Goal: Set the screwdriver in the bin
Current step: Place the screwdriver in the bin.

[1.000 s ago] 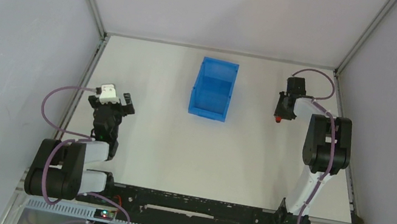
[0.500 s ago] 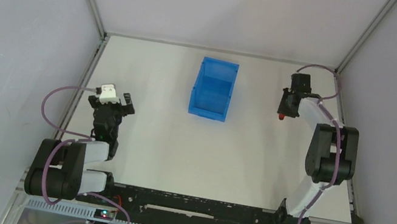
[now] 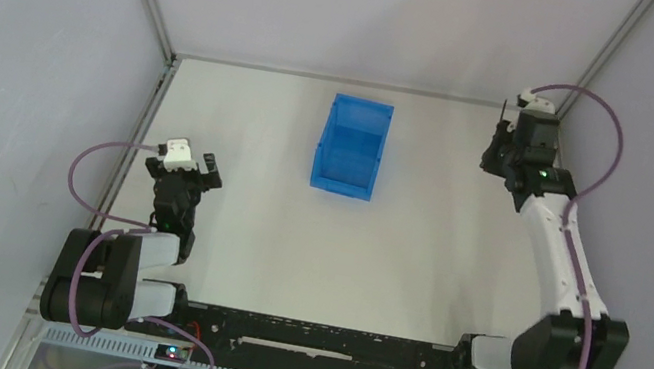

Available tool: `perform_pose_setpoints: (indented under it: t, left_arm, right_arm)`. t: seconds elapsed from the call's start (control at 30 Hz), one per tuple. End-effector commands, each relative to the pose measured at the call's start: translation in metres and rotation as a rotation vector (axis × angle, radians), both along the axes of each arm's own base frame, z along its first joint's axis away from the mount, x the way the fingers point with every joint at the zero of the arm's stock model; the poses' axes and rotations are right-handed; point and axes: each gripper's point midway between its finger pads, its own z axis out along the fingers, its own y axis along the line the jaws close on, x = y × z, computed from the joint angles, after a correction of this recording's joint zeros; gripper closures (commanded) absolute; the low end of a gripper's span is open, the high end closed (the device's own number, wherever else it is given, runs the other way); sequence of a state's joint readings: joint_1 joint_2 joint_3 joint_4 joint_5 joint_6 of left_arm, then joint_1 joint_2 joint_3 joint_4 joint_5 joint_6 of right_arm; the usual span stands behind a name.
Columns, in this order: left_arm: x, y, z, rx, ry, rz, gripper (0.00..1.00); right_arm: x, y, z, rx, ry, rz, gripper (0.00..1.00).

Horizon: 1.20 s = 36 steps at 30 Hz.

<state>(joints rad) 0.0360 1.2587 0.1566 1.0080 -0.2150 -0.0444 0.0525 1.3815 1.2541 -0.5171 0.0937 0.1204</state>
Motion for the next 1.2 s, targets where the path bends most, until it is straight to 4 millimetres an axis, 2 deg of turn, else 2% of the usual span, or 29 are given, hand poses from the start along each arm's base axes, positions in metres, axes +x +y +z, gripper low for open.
perform_pose_setpoints:
  t: [0.0, 0.1, 0.23, 0.43, 0.6, 0.87, 1.17]
  left_arm:
    - [0.011, 0.005, 0.026, 0.023, -0.073, 0.017, 0.00]
    - [0.011, 0.005, 0.026, 0.023, -0.074, 0.016, 0.00]
    - [0.011, 0.005, 0.026, 0.023, -0.073, 0.017, 0.00]
    - [0.011, 0.005, 0.026, 0.023, -0.072, 0.017, 0.00]
    - [0.011, 0.005, 0.026, 0.023, -0.072, 0.017, 0.00]
    - [0.011, 0.005, 0.026, 0.023, -0.073, 0.017, 0.00]
    - [0.011, 0.005, 0.026, 0.023, -0.072, 0.016, 0.00]
  right_arm:
    - [-0.020, -0.001, 0.077, 0.008, -0.163, -0.004, 0.95]
    - [-0.036, 0.000, 0.107, 0.014, -0.214, -0.002, 0.96]
    - [-0.053, 0.003, 0.134, 0.023, -0.265, 0.007, 0.97]
    - [-0.064, 0.009, 0.150, 0.025, -0.283, 0.016, 0.98]
    - [-0.061, 0.029, 0.150, 0.038, -0.277, 0.044, 0.99]
    - [-0.048, 0.089, 0.146, 0.106, -0.274, 0.092, 1.00]
    - [-0.028, 0.174, 0.150, 0.098, -0.264, 0.194, 1.00]
